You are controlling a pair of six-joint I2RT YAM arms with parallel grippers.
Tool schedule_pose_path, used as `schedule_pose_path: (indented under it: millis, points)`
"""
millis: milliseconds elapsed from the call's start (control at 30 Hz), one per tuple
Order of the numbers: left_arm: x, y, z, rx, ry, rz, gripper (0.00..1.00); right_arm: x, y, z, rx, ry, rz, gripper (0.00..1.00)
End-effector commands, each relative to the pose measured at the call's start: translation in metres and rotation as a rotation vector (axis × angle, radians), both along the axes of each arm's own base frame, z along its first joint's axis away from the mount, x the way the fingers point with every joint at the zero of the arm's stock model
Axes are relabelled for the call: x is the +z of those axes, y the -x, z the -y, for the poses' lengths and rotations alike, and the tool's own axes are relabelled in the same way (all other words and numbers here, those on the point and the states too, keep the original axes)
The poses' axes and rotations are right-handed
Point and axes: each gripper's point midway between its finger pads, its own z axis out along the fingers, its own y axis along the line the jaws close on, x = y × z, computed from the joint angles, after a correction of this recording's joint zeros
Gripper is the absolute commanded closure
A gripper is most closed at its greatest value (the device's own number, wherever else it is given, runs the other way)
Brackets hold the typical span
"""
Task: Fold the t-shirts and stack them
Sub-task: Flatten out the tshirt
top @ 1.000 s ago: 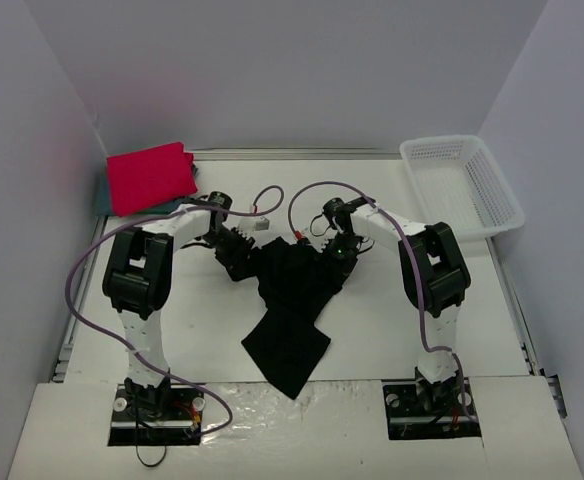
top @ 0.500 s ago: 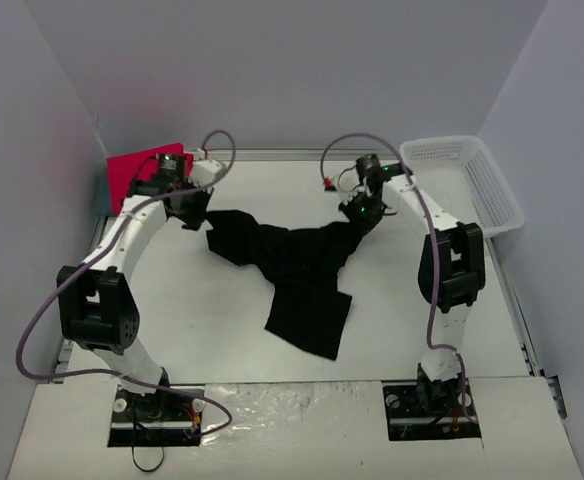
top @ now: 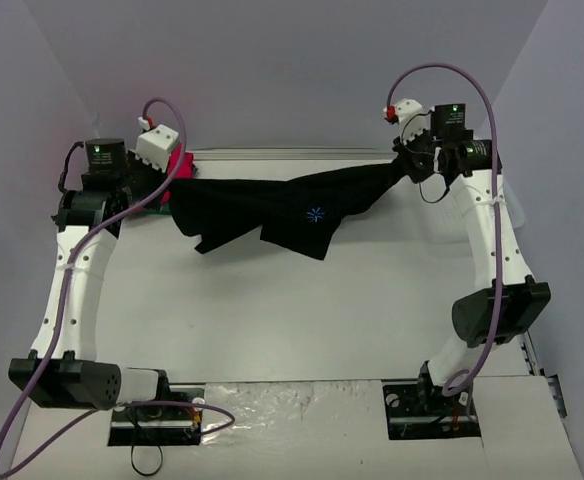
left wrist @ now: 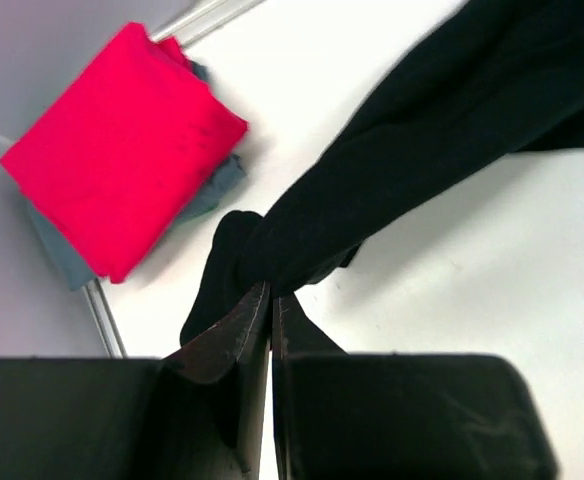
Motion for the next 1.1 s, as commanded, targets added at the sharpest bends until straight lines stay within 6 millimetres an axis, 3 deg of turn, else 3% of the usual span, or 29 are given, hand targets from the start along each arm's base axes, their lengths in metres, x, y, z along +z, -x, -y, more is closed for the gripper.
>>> schedule_pose_path:
  millis: [0, 33, 67, 100, 133, 233, 267, 333, 367, 467, 500, 633, 667, 733, 767, 800, 900, 933, 967, 1067]
  points:
    - [-0.015, 0.045, 0.018, -0.162, -0.01, -0.072, 0.98, -0.022, 0.031, 0.003, 0.032, 0.011, -0.083, 1.0]
    - [-0.021, 0.052, 0.021, -0.19, -0.011, -0.092, 0.98, -0.041, 0.039, 0.003, 0.04, 0.019, -0.13, 1.0]
    - [-0.025, 0.063, 0.029, -0.239, 0.001, -0.103, 0.98, -0.048, 0.044, 0.004, 0.043, 0.024, -0.144, 1.0]
    - [-0.045, 0.077, 0.032, -0.291, -0.015, -0.168, 0.98, -0.051, 0.049, 0.006, 0.048, 0.033, -0.149, 1.0]
    - [-0.052, 0.086, 0.036, -0.326, -0.013, -0.196, 0.98, -0.058, 0.052, 0.007, 0.049, 0.036, -0.162, 1.0]
    - [-0.079, 0.135, 0.056, -0.535, -0.013, -0.345, 0.95, -0.079, 0.064, 0.01, 0.054, 0.047, -0.21, 1.0]
    - [-0.09, 0.161, 0.063, -0.638, -0.033, -0.428, 0.76, -0.086, 0.068, 0.011, 0.053, 0.051, -0.233, 1.0]
    - [-0.099, 0.182, 0.07, -0.73, -0.038, -0.513, 0.63, -0.091, 0.069, 0.012, 0.053, 0.055, -0.242, 1.0]
    - [-0.103, 0.192, 0.069, -0.755, -0.045, -0.553, 0.52, -0.093, 0.069, 0.012, 0.052, 0.054, -0.248, 1.0]
    - [-0.109, 0.207, 0.068, -0.817, -0.047, -0.634, 0.29, -0.1, 0.066, 0.011, 0.047, 0.051, -0.263, 1.0]
    - [-0.109, 0.208, 0.068, -0.828, -0.047, -0.646, 0.27, -0.102, 0.065, 0.011, 0.048, 0.048, -0.268, 1.0]
    - [-0.109, 0.178, 0.067, -0.734, -0.077, -0.583, 0.25, -0.109, 0.06, 0.008, 0.037, 0.034, -0.287, 1.0]
    - [-0.107, 0.149, 0.07, -0.648, -0.069, -0.491, 0.25, -0.113, 0.059, 0.008, 0.034, 0.033, -0.296, 1.0]
    - [-0.109, 0.116, 0.064, -0.522, -0.096, -0.398, 0.24, -0.117, 0.057, 0.008, 0.032, 0.029, -0.302, 1.0]
    - [-0.111, 0.091, 0.068, -0.443, -0.062, -0.328, 0.21, -0.121, 0.056, 0.006, 0.029, 0.024, -0.313, 1.0]
    - [-0.114, 0.08, 0.069, -0.412, -0.048, -0.317, 0.18, -0.123, 0.055, 0.005, 0.029, 0.023, -0.317, 1.0]
    - [-0.132, 0.05, 0.08, -0.372, 0.025, -0.361, 0.18, -0.134, 0.055, 0.004, 0.022, 0.018, -0.338, 1.0]
    - [-0.152, 0.038, 0.083, -0.356, 0.042, -0.42, 0.19, -0.14, 0.057, 0.002, 0.023, 0.017, -0.354, 1.0]
    - [-0.15, 0.029, 0.087, -0.351, 0.076, -0.431, 0.2, -0.143, 0.056, 0.001, 0.022, 0.016, -0.357, 1.0]
    - [-0.178, 0.004, 0.087, -0.32, 0.161, -0.516, 0.27, -0.152, 0.056, -0.001, 0.024, 0.014, -0.375, 1.0]
